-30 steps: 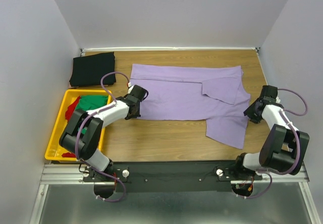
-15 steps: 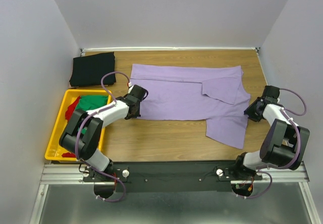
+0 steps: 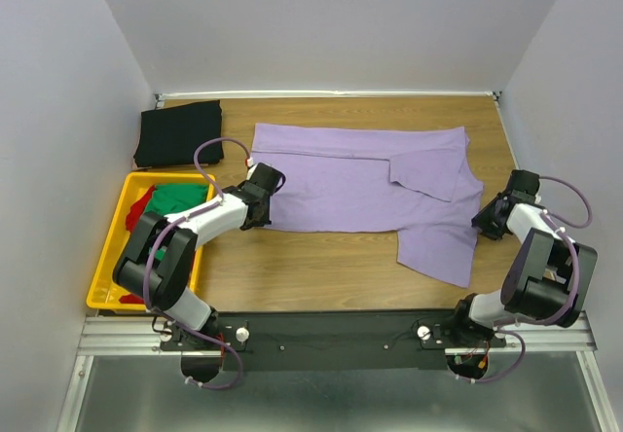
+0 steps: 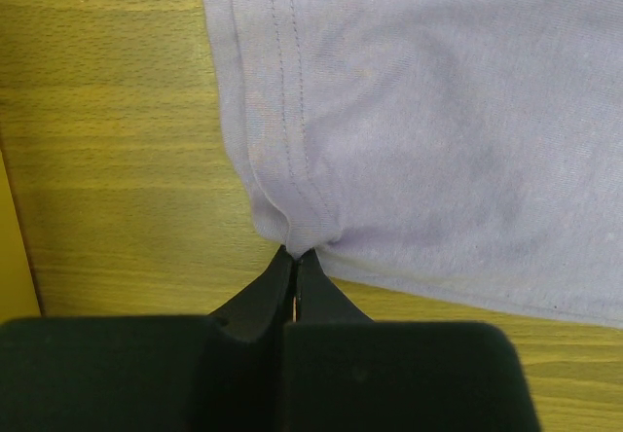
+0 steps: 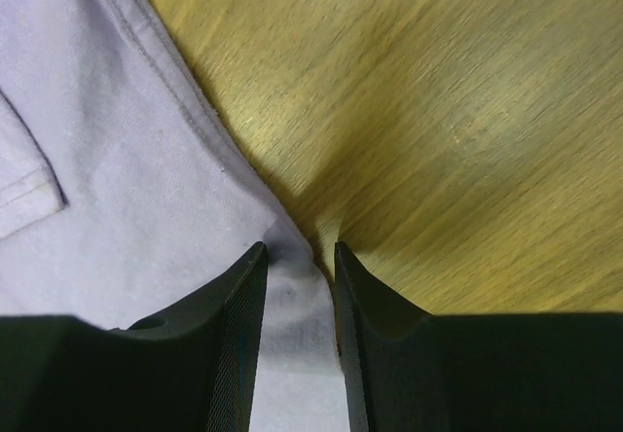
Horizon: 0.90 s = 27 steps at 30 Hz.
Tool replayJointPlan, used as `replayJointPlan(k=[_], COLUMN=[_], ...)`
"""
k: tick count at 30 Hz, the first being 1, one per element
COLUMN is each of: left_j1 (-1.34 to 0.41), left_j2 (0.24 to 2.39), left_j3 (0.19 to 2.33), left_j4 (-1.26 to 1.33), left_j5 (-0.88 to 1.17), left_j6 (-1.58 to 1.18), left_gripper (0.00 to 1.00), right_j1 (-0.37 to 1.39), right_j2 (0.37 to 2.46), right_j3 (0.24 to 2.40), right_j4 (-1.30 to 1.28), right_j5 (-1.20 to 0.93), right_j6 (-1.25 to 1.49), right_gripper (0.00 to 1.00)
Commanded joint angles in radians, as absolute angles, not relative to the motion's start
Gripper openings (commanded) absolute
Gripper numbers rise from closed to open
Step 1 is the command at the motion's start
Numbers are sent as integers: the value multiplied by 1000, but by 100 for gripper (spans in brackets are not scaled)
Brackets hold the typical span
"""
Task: Fold and stack the t-shirts
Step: Fold the tshirt
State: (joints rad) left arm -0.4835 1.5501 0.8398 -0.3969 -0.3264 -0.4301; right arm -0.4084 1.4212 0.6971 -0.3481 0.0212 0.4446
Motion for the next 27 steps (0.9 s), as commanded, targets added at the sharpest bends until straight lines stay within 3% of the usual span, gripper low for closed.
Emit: replayJointPlan(k=[1,9,16,21,22,27], left_j1=[-477,-474,-471,-472,-471,-471], left_j2=[1526,1529,1526,1520,1514,1499], left_j3=[856,856,857,851,850,841], left_j4=[-377,-376,-377,-379,-376,-385], left_j5=[-313,-313,-316,-319,-319,-328], left_j6=[-420,-419,-420,-425,-423,-436], left_gripper=[0,0,0,0,0,0], right_j1=[-419,-419,-419,-419,-419,-434], right_j2=[1439,1471,1460,1450,1434,1367], right_j3=[686,684,664,660,666,710], right_j4=[-359,-354,-357,-367,-382,-506], right_j5=[60,-33,-67,-38,-20,161], right_j6=[450,443,471,489,497,534], right_gripper=[41,40,32,11,1,1])
